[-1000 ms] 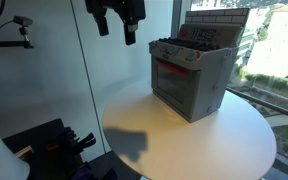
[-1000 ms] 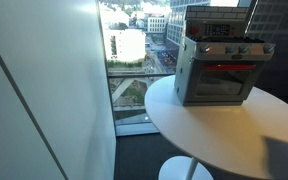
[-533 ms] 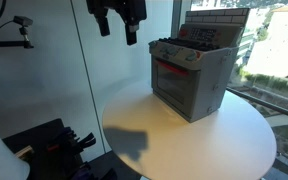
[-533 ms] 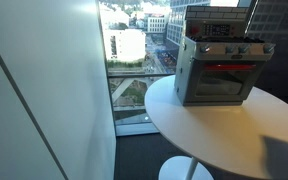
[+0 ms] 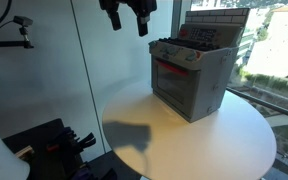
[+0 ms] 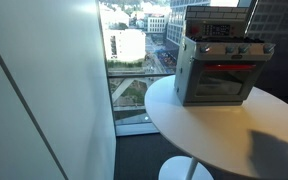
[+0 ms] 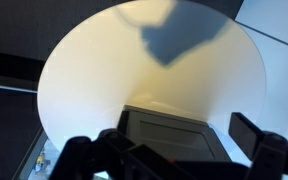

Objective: Turn the knob on the far right to the left

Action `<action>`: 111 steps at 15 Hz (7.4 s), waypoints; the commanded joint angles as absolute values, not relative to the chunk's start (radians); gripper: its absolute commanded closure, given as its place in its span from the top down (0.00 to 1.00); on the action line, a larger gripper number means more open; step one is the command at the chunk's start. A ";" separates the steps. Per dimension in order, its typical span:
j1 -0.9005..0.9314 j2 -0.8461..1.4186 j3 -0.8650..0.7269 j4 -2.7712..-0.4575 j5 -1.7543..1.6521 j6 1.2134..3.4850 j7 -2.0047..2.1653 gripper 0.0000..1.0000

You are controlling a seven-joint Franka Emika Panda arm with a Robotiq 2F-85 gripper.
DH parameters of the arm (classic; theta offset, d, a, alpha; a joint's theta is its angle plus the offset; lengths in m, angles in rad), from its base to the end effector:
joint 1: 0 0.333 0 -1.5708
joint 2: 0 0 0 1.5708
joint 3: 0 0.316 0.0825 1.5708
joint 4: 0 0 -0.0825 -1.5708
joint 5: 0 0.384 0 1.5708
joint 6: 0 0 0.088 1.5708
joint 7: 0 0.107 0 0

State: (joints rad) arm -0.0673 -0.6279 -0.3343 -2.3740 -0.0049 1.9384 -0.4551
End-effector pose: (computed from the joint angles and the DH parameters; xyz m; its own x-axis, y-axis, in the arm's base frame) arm 0.3499 -0.1696 0.5488 0.9699 0.0850 0.2281 0.1097 -0.9892 -0.0977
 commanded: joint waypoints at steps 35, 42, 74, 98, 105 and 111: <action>-0.104 -0.012 -0.174 -1.991 0.218 2.303 -0.012 1.00; -0.114 0.053 -0.167 -1.982 0.284 2.379 0.017 1.00; -0.122 0.162 -0.070 -1.955 0.548 2.631 -0.018 1.00; -0.146 0.163 -0.062 -1.972 0.559 2.669 -0.008 0.11; -0.142 0.154 -0.069 -1.980 0.521 2.660 0.003 0.11; -0.135 0.146 -0.080 -1.987 0.403 2.641 0.014 0.11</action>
